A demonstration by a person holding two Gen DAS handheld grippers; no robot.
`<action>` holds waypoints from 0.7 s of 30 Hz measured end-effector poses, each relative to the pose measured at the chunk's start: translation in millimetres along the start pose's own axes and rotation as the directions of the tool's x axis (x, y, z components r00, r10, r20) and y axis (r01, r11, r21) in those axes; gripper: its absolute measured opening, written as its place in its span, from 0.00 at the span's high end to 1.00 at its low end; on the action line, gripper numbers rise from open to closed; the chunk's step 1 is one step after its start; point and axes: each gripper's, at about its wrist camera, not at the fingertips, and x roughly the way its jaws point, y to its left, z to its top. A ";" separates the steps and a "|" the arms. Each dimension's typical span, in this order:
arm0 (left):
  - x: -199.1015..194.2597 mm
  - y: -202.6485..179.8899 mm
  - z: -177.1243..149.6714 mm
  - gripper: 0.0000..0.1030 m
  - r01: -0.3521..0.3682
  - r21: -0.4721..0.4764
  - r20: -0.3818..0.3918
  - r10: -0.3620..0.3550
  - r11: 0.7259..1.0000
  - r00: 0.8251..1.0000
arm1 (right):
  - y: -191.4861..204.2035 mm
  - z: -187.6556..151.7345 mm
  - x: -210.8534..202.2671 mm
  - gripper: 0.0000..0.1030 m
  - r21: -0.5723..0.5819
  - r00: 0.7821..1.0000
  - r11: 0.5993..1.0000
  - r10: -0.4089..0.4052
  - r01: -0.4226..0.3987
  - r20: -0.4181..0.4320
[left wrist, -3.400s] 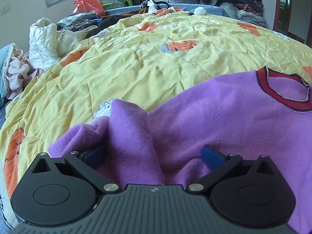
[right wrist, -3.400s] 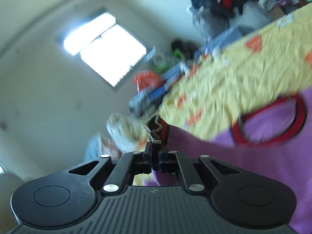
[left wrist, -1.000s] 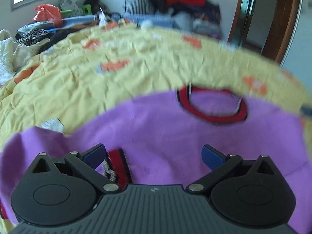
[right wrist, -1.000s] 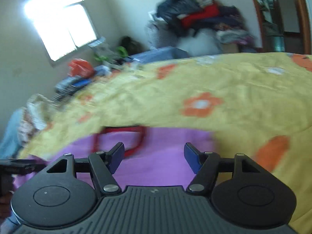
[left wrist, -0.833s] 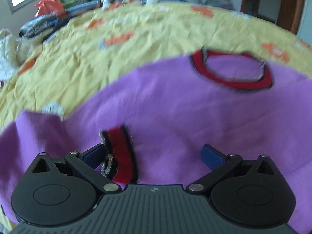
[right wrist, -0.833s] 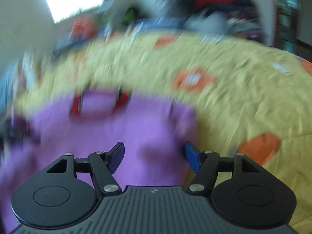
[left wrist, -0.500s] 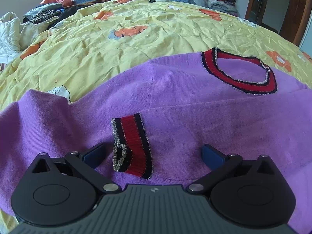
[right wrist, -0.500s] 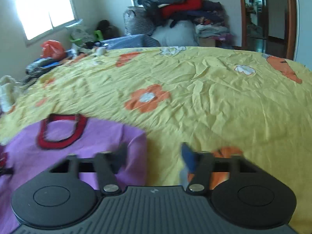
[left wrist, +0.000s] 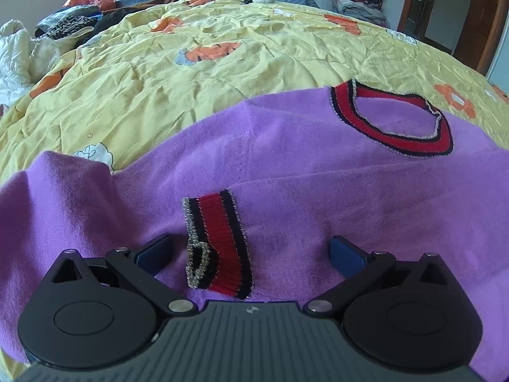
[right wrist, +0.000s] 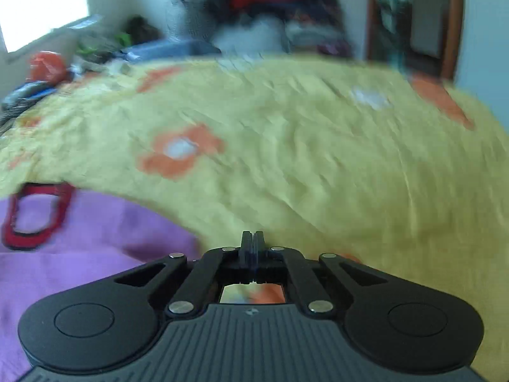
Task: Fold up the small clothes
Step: 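Move the left tool to the cuff of the other purple sleeve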
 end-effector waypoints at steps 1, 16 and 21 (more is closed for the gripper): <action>-1.1 0.8 0.2 0.00 -0.003 -0.001 -0.002 0.003 1.000 1.000 | 0.7 -1.1 -9.9 0.97 0.005 0.999 1.000 -0.020 0.020 0.026; -2.3 0.6 3.7 0.00 -0.086 0.046 0.046 0.084 0.995 0.995 | 38.0 -22.6 -20.8 0.96 -0.062 0.999 0.997 0.047 -0.046 0.027; 6.9 10.1 9.9 0.00 -0.062 0.034 0.040 0.060 0.998 0.997 | 17.7 -23.1 -7.4 1.00 -0.070 0.985 0.984 -0.162 0.165 0.052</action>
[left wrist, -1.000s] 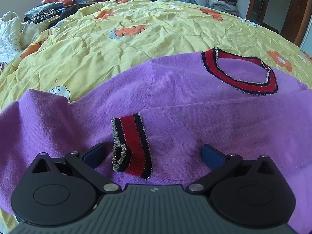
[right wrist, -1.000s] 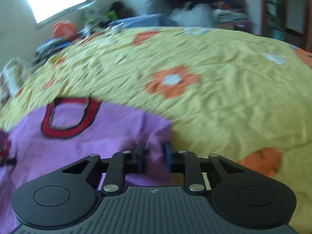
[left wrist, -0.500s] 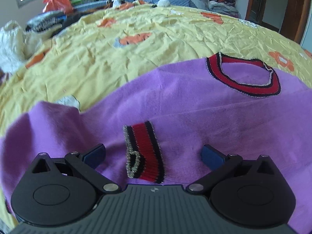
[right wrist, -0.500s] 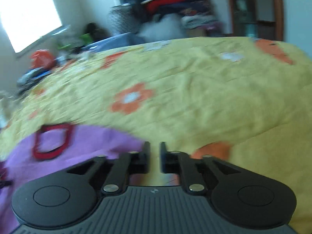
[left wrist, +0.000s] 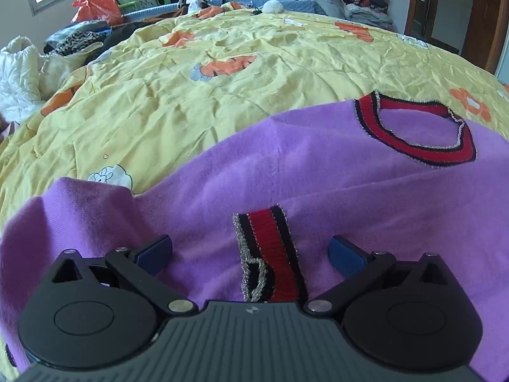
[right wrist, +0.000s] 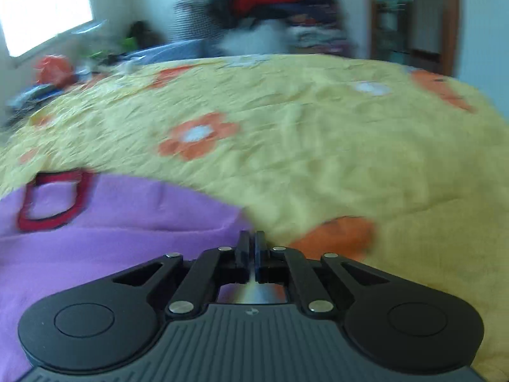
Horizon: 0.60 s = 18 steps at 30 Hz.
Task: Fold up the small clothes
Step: 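Move the left tool to the cuff of the other purple sleeve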
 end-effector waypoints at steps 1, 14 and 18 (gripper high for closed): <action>0.3 3.3 1.2 0.00 0.000 -0.005 -0.007 0.000 1.000 1.000 | -12.5 -0.9 -0.8 1.00 0.046 1.000 0.999 0.006 -0.005 -0.013; -31.4 10.7 -4.3 0.00 0.101 -0.036 0.069 -0.099 0.994 0.993 | 117.0 -64.8 -67.6 0.71 -0.263 0.962 0.926 0.272 -0.271 -0.037; -4.3 1.6 -17.8 0.00 0.053 -0.049 0.033 -0.052 0.997 0.998 | 93.8 -68.7 -57.8 0.71 -0.222 0.971 0.946 0.241 -0.236 -0.006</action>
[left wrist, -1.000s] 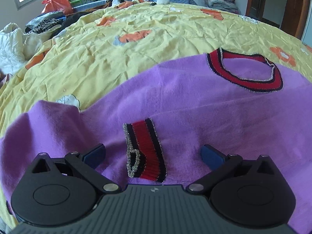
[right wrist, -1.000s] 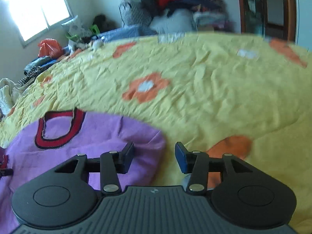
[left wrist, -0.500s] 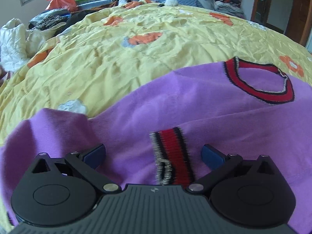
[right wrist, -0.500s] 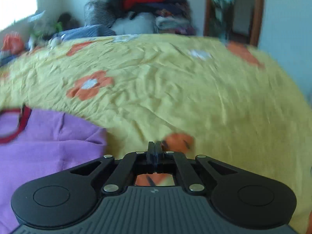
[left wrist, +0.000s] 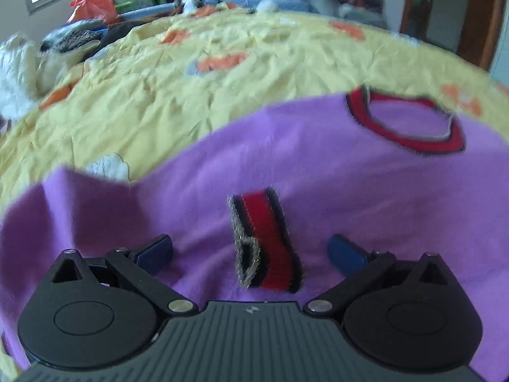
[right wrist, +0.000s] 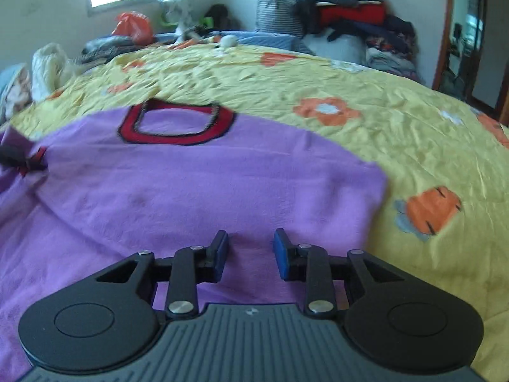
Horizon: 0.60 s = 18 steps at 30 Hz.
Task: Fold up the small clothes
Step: 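Move the left tool to the cuff of the other purple sleeve, then close the left tool on the red cuff of that sleeve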
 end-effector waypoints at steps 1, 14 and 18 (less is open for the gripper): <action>-2.2 5.4 -3.1 0.00 0.001 -0.010 0.013 -0.001 1.000 1.000 | -3.5 -3.3 -3.7 0.71 0.007 1.000 1.000 0.000 0.000 0.006; -129.2 218.3 -127.4 0.00 0.188 -0.753 0.262 0.026 0.631 0.965 | 44.2 2.3 -54.6 0.10 0.089 0.981 0.980 0.167 -0.175 0.096; -114.3 241.5 -135.1 0.00 0.216 -0.808 0.224 -0.053 0.548 0.973 | 69.3 1.5 -53.1 0.10 0.070 0.974 0.974 0.212 -0.217 0.081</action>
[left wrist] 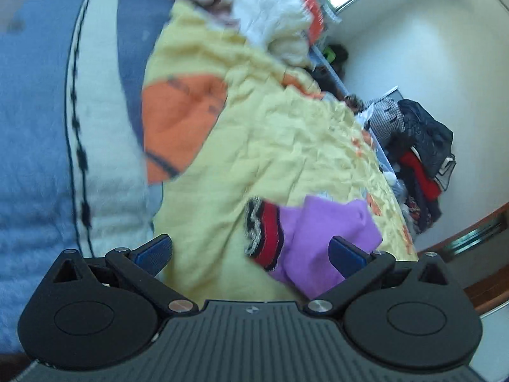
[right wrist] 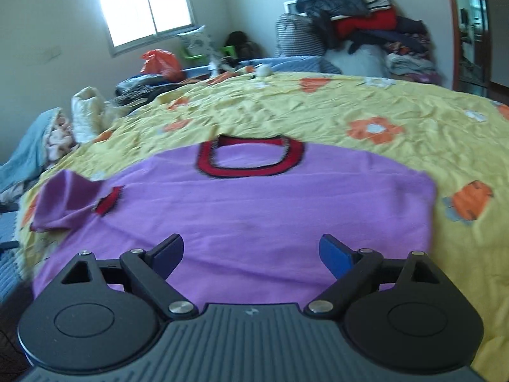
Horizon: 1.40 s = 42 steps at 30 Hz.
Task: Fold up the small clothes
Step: 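Close the left tool on the red cuff of that sleeve, then carry the sleeve with the left tool across the sweater body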
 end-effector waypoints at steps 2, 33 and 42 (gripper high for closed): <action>5.5 1.0 -1.1 0.00 0.035 -0.022 -0.017 -0.035 0.999 0.999 | 7.6 -2.1 2.8 0.10 -0.007 1.000 1.000 0.003 -0.003 -0.013; -40.6 -122.4 58.5 0.99 0.261 0.182 0.144 -0.288 0.948 0.947 | 10.0 -22.2 -6.1 0.10 0.094 1.000 0.995 -0.030 0.031 -0.010; 13.8 -299.2 -46.3 0.99 0.462 0.393 -0.155 -0.438 0.795 0.886 | 46.9 -52.7 -14.3 0.10 0.021 0.996 0.999 0.034 -0.032 -0.081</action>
